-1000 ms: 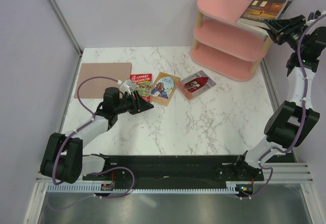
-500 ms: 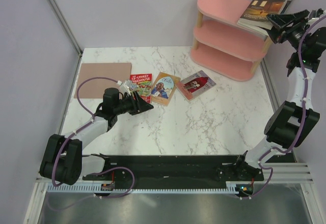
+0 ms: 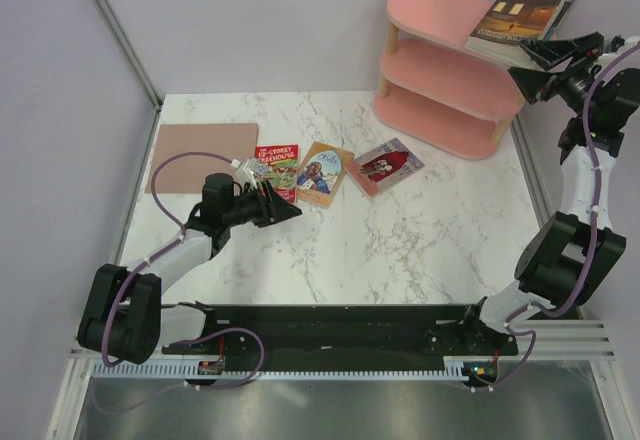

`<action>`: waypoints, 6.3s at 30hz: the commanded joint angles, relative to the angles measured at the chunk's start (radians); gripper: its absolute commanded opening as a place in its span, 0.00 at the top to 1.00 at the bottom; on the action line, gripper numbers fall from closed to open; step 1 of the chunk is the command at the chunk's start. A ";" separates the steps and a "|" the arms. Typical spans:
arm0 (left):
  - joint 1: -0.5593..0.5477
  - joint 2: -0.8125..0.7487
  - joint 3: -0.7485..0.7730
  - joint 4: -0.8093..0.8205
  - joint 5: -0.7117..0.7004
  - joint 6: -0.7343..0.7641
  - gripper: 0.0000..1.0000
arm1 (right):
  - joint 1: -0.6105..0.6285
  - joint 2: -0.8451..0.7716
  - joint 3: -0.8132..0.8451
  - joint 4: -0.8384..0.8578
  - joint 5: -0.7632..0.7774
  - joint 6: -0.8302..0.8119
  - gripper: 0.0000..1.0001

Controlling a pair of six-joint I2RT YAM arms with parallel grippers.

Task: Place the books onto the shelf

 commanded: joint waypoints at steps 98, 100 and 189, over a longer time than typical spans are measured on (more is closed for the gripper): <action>-0.313 1.236 1.424 -0.612 -0.218 0.205 0.50 | 0.710 0.425 -0.683 0.359 0.739 -0.220 0.45; -0.313 1.230 1.417 -0.613 -0.221 0.216 0.50 | 0.726 0.460 -0.656 0.361 0.732 -0.222 0.67; -0.230 0.729 0.573 1.177 0.414 -0.838 0.98 | 0.691 -0.400 -1.033 -0.138 0.316 -0.650 0.16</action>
